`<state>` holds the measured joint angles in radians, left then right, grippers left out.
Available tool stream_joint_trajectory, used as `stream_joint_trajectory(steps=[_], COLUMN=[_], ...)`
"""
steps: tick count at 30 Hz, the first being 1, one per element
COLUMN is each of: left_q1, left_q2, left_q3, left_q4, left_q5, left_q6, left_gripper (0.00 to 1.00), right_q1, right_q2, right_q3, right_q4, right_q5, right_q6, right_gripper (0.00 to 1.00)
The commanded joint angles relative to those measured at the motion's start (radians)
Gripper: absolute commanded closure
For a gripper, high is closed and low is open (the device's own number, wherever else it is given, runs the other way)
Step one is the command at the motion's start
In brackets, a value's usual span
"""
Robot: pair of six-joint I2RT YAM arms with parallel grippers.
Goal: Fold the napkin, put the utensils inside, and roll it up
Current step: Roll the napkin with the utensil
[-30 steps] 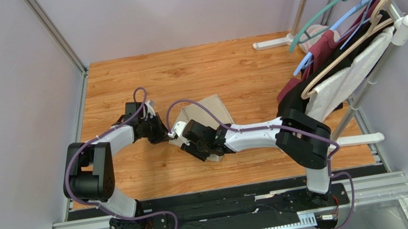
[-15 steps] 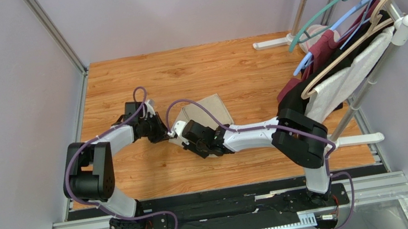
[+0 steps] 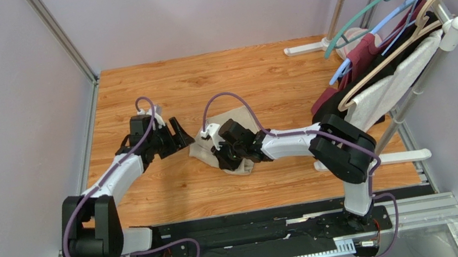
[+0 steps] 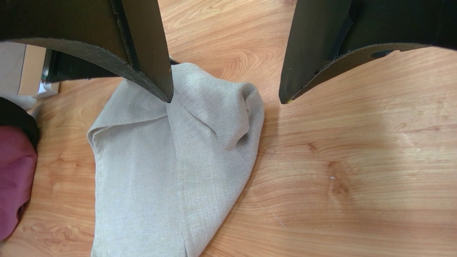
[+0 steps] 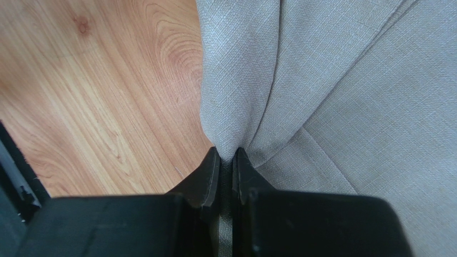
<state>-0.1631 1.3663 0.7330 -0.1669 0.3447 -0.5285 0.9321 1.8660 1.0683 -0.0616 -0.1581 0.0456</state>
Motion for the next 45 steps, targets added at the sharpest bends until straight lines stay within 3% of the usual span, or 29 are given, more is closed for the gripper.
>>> stream_joint_trajectory(steps=[1,14,24,28,33,38,45], left_q1=[0.002,0.0,0.002,0.0,0.0,0.0,0.0], left_q2=[-0.067,-0.012,-0.021,0.007,0.164,0.246,0.203], left_q3=[-0.066,-0.118,-0.11,-0.119,-0.087,-0.081,-0.113], left_q4=[0.053,0.158,0.308,0.487,0.589,0.567,0.504], left_q5=[-0.061,0.027,0.023,0.128,0.344,0.39,0.37], left_q6=[-0.016,-0.019,-0.016,-0.034,-0.074,-0.077,-0.059], left_gripper=[0.19,0.19,0.21,0.23,0.27,0.3,0.3], right_q1=[-0.029,-0.153,-0.213,-0.222,-0.236,-0.245,-0.268], right_q2=[0.062,0.13,0.165,0.176,0.18,0.177,0.202], right_q3=[-0.068,-0.103,-0.097,-0.094,-0.093,-0.094,-0.085], right_q4=[-0.069,0.084,0.083,0.08,0.077,0.077,0.077], right_q5=[-0.202,-0.487,-0.558,-0.569,-0.572,-0.572,-0.575], right_q6=[0.053,0.149,0.165,0.163,0.163,0.166,0.184], right_gripper=[1.0,1.0,1.0,1.0,1.0,1.0,1.0])
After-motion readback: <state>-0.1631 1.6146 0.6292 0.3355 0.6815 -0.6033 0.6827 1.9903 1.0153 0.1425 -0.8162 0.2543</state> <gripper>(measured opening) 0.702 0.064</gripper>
